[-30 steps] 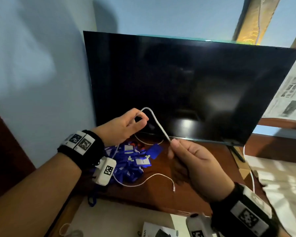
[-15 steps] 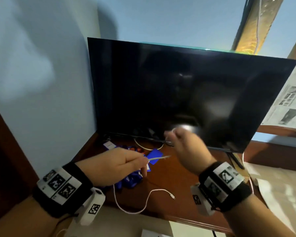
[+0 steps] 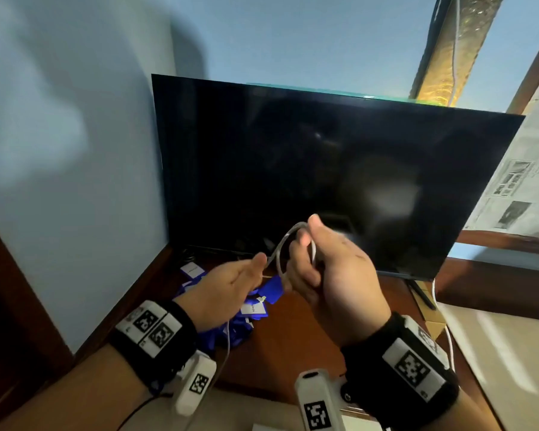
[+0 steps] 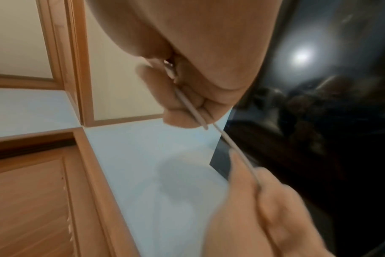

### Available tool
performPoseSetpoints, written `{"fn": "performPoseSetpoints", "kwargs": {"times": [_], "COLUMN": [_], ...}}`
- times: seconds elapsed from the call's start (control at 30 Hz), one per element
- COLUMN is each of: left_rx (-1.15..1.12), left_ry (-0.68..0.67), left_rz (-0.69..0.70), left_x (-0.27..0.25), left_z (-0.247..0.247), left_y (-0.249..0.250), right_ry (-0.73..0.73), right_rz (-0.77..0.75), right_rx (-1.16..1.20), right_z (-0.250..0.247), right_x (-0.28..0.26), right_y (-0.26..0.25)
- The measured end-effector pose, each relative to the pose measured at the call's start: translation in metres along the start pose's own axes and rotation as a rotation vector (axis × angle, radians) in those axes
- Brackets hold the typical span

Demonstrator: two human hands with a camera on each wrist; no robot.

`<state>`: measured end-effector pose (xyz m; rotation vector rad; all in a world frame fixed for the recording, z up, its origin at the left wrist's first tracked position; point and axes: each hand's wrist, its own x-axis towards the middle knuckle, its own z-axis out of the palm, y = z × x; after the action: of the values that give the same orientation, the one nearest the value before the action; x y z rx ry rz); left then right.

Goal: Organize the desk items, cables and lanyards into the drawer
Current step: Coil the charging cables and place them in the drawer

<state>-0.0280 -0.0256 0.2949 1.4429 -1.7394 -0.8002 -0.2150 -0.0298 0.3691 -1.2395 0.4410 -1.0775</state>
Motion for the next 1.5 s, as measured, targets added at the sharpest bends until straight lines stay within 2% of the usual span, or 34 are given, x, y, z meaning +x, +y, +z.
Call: {"fn": "performPoseSetpoints", "kwargs": {"times": [0.1,0.17,0.23,0.3,0.37,0.43,0.5,0.57,0.67,0.73,0.87,0.97,1.03,1.1,1.17,1.23,1.3,1.33,1.4,1.5], "left_rx": [-0.007,0.065,0.113,0.159,0.167,0.168,0.189,0.141,0.061,0.083,0.040,0.030,0.028,0.073,0.129,0.125,0.136,0.155,0.204,0.222], "left_ry": [-0.107,-0.164,-0.208,-0.213,-0.126,0.023,0.169,0.293,0.366,0.308,0.109,-0.018,-0.098,-0.163,-0.191,-0.170,-0.100,-0.053,0.055,0.178], "left_rz": [-0.027,-0.022,-0.001,0.045,0.124,0.213,0.264,0.236,0.151,0.074,-0.076,-0.203,-0.213,-0.156,-0.088,-0.026,0.036,0.055,0.061,-0.002], "left_x": [-0.012,-0.020,-0.027,-0.030,-0.030,-0.029,-0.025,-0.015,0.004,0.013,0.005,-0.012,-0.024,-0.032,-0.037,-0.038,-0.036,-0.032,-0.021,-0.003], "left_z": [0.019,0.023,0.019,0.008,-0.008,-0.025,-0.038,-0.045,-0.047,-0.040,-0.004,0.023,0.031,0.030,0.022,0.010,-0.005,-0.012,-0.025,-0.034], "left_y": [-0.008,-0.005,0.004,0.016,0.033,0.049,0.063,0.065,0.050,0.031,-0.002,-0.018,-0.021,-0.014,-0.001,0.015,0.025,0.027,0.026,0.007], "right_ry": [0.103,0.182,0.247,0.272,0.219,0.132,0.029,-0.072,-0.095,-0.083,-0.028,0.086,0.144,0.211,0.278,0.240,0.146,0.100,0.010,-0.052], "right_rz": [-0.085,-0.204,-0.337,-0.382,-0.291,-0.142,0.025,0.153,0.156,0.133,0.019,-0.039,-0.150,-0.242,-0.268,-0.185,0.034,0.151,0.295,0.358], "right_rx": [0.171,0.119,-0.242,-0.646,-0.916,-1.054,-1.010,-0.770,-0.368,-0.154,0.024,0.243,0.193,-0.122,-0.510,-0.798,-0.995,-1.025,-0.920,-0.499], "right_z": [-0.012,-0.030,-0.055,-0.077,-0.091,-0.092,-0.081,-0.064,-0.036,-0.021,-0.010,-0.019,-0.034,-0.051,-0.065,-0.076,-0.080,-0.079,-0.070,-0.045], "right_x": [0.011,0.020,0.029,0.031,0.029,0.022,0.011,0.002,-0.006,-0.008,-0.002,0.008,0.016,0.022,0.025,0.026,0.022,0.017,0.007,-0.006], "right_y": [-0.018,-0.025,-0.023,-0.014,0.000,0.014,0.024,0.030,0.026,0.015,-0.009,-0.023,-0.025,-0.016,0.001,0.022,0.046,0.058,0.072,0.069]}}
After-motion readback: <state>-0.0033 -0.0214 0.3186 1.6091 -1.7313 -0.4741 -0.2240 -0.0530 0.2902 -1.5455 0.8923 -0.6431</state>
